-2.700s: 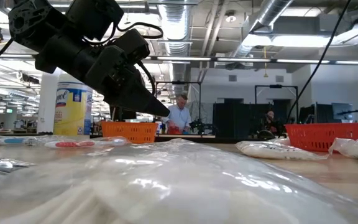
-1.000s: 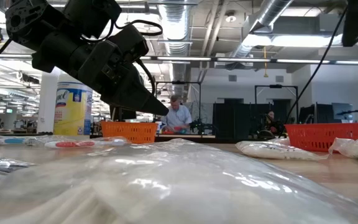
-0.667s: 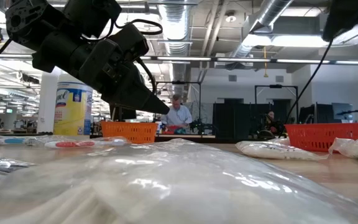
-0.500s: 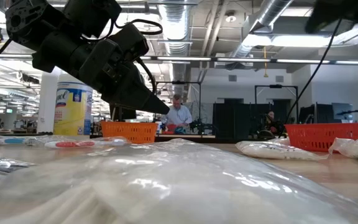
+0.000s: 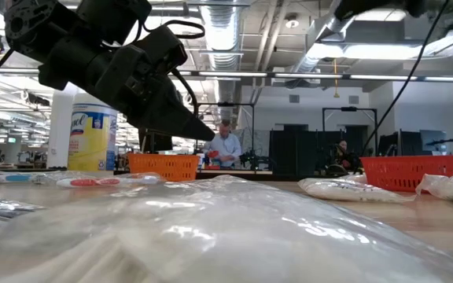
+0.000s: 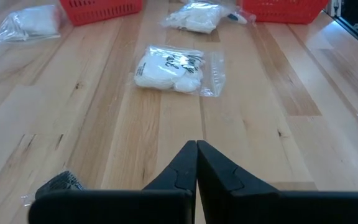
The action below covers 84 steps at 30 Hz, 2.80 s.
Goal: Pick & Place Travel size toiletries
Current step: Put the white cotton pack into the orange basket
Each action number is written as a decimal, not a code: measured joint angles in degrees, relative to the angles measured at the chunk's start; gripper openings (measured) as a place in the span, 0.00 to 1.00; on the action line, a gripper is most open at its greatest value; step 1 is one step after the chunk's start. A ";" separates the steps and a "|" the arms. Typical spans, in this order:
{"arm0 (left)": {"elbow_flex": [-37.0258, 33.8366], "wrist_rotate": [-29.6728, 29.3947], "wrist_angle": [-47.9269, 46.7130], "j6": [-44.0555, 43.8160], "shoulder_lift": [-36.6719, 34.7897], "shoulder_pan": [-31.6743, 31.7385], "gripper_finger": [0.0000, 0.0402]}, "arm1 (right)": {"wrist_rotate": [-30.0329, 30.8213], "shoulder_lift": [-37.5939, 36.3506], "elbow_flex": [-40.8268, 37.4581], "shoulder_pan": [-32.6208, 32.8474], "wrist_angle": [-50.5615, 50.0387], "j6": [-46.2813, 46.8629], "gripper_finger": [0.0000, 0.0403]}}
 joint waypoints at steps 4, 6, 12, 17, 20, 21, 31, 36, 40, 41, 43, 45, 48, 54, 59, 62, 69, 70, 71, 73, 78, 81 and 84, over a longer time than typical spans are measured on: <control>0.00 0.00 0.12 0.00 0.00 0.00 0.01 | -7.91 -0.12 1.11 -4.85 2.55 -11.36 0.00; 0.00 0.00 0.16 0.00 0.00 0.00 0.01 | -11.75 0.09 1.05 -6.35 3.03 -15.76 0.00; 0.00 0.00 0.14 0.00 0.00 -0.18 0.01 | -14.24 3.13 0.77 -7.52 1.64 -17.65 0.00; -0.08 0.02 0.14 -0.02 0.00 -0.20 0.01 | -16.75 6.08 -0.91 -5.87 2.65 -14.72 0.00; -0.11 0.02 0.11 -0.01 0.00 -0.20 0.01 | -16.70 7.72 -1.57 -4.35 1.80 -11.92 0.00; -0.11 0.01 0.12 -0.01 0.00 -0.20 0.01 | -16.68 8.36 -1.52 -3.95 2.41 -11.32 0.00; -0.11 0.02 0.27 0.14 0.00 -0.20 0.01 | -15.73 9.40 -1.49 -0.97 2.54 -7.55 0.00; -0.11 0.02 0.33 0.15 0.00 -0.20 0.01 | -15.72 9.40 -1.49 0.51 3.00 -7.37 0.00; -0.11 0.02 0.40 0.15 0.00 -0.20 0.01 | -15.66 9.40 -1.49 0.82 6.09 -7.44 0.00; -0.11 0.02 0.40 0.15 0.00 -0.20 0.01 | -15.65 9.40 -1.49 0.81 6.71 -7.67 0.00; -0.11 0.02 0.48 0.15 0.00 -0.20 0.01 | -15.63 9.40 -1.49 0.82 7.22 -8.30 0.00; -0.11 0.02 0.59 0.15 0.00 -0.20 0.01 | -15.62 9.40 -1.49 0.83 7.24 -9.11 0.00; -0.11 0.02 0.58 0.15 0.00 -0.20 0.01 | -14.03 9.40 -1.49 0.83 7.22 -9.31 0.00; -0.11 0.04 0.56 0.15 0.00 -0.20 0.01 | -8.45 9.36 -2.00 2.24 7.49 -9.30 0.00; -0.11 0.04 0.55 0.13 0.00 -0.24 0.01 | -8.38 8.84 -7.13 3.19 13.96 -8.99 0.00; -0.11 0.07 0.53 0.13 0.00 -0.24 0.01 | -11.57 8.83 -10.94 2.69 22.90 -11.94 0.00; -0.11 0.04 0.57 0.13 0.00 -0.24 0.01 | -16.54 8.87 -16.12 0.64 43.43 -27.42 0.00; -0.11 0.04 0.57 0.13 0.00 -0.24 0.01 | -16.55 8.87 -16.24 0.29 44.89 -29.63 0.00; -0.11 0.04 0.59 0.13 0.00 -0.24 0.01 | -16.62 8.87 -16.38 -0.28 45.98 -31.64 0.00; -0.11 0.04 0.62 0.13 0.00 -0.24 0.01 | -16.76 8.87 -16.46 -1.64 47.33 -34.96 0.00; -0.11 0.04 0.66 0.13 0.00 -0.22 0.01 | -18.62 8.87 -16.44 -5.60 51.58 -41.91 0.00; -0.11 0.04 0.69 0.17 0.00 -0.22 0.01 | -22.79 8.87 -17.66 -7.57 58.93 -46.44 0.00; -0.11 0.04 0.73 0.48 0.00 -0.22 0.01 | -26.62 8.87 -20.57 -8.98 67.95 -50.08 0.00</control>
